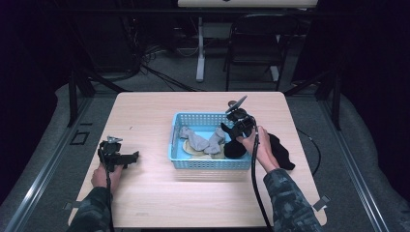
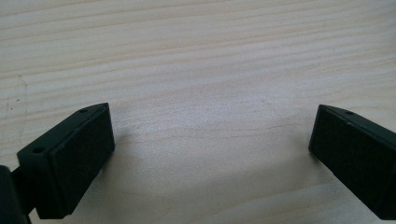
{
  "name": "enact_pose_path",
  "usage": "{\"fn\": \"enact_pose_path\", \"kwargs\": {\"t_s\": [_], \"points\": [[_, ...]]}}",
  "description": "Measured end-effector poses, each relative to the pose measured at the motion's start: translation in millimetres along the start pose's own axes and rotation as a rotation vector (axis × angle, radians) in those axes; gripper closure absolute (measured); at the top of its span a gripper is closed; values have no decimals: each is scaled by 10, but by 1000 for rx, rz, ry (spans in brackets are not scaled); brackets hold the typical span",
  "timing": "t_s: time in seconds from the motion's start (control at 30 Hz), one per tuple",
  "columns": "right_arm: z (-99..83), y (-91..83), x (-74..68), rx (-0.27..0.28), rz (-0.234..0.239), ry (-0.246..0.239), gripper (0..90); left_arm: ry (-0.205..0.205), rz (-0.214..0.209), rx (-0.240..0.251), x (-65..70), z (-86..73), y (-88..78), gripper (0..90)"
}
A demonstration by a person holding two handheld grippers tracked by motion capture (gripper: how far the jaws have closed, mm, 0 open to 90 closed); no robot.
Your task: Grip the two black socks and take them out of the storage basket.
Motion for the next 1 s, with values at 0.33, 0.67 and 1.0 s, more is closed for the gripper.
{"fn": "enact_pose_path", "kwargs": {"t_s": [0.33, 0.67, 1.0], "points": [[60, -345, 61, 25, 16, -19, 841, 0, 0, 0, 0, 0, 0, 2], [193, -634, 56, 66, 9, -33, 840, 0, 0, 0, 0, 0, 0, 2], [247, -829, 61, 94, 11, -37, 840, 0, 0, 0, 0, 0, 0, 2]]}}
Point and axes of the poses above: each handheld gripper's, and its own axes: y roughly forward along the jaws, z roughly out of its top, x roughly to its right, the point moved 7 cm from there along y, roughly forward along the jaws, and after that the axes turned 2 degrees about -x, right-handed, at the moved point
